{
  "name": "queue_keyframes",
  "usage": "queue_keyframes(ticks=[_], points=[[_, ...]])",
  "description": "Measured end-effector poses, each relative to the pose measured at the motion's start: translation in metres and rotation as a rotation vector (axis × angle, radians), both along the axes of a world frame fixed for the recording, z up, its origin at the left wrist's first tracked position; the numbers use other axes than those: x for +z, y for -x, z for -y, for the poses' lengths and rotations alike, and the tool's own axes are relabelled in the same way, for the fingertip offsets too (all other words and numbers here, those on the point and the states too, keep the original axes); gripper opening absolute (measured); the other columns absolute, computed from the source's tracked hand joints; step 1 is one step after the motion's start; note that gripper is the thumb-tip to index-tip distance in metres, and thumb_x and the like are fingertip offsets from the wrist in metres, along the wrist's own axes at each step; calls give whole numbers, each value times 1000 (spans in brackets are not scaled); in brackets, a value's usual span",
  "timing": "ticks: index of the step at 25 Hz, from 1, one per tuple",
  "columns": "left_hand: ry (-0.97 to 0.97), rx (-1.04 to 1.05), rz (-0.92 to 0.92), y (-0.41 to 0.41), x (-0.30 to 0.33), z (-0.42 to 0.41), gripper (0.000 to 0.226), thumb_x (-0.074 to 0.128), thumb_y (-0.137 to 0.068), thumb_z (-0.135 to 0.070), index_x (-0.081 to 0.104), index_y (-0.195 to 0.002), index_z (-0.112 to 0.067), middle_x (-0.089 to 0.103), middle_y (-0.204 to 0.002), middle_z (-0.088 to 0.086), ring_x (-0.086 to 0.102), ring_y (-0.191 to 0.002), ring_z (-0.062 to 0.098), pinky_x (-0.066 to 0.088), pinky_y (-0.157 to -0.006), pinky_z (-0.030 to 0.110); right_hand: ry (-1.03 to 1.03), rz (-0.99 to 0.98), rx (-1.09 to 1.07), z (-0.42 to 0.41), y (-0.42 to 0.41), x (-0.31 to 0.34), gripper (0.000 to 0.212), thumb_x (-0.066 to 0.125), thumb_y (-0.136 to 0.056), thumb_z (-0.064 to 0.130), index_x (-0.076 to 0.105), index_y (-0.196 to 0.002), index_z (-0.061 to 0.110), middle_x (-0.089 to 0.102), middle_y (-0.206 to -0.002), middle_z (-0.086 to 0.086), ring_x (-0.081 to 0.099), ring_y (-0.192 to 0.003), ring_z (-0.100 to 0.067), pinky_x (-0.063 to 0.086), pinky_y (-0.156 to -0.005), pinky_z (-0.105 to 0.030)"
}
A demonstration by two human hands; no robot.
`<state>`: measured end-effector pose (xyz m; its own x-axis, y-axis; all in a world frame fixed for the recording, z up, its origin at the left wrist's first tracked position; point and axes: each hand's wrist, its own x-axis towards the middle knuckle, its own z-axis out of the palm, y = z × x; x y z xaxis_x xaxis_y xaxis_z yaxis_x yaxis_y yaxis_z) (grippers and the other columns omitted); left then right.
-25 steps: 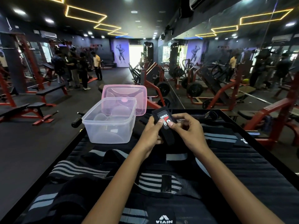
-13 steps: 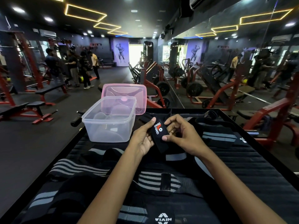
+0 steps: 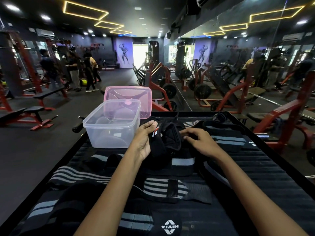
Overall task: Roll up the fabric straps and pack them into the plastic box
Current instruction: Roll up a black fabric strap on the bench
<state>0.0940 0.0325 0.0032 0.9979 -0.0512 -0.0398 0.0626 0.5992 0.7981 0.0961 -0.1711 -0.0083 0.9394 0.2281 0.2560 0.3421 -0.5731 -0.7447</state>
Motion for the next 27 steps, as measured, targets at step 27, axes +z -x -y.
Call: queue_keyframes(ticks=[27], points=[[-588, 27, 163, 3, -10, 1, 72, 83, -67, -35, 51, -128, -12, 70, -108, 3, 68, -97, 16, 51, -96, 39, -1093, -208, -70, -7, 3, 8, 34, 67, -87, 16, 59, -115, -1, 72, -102, -13, 71, -88, -21, 60, -70, -28]])
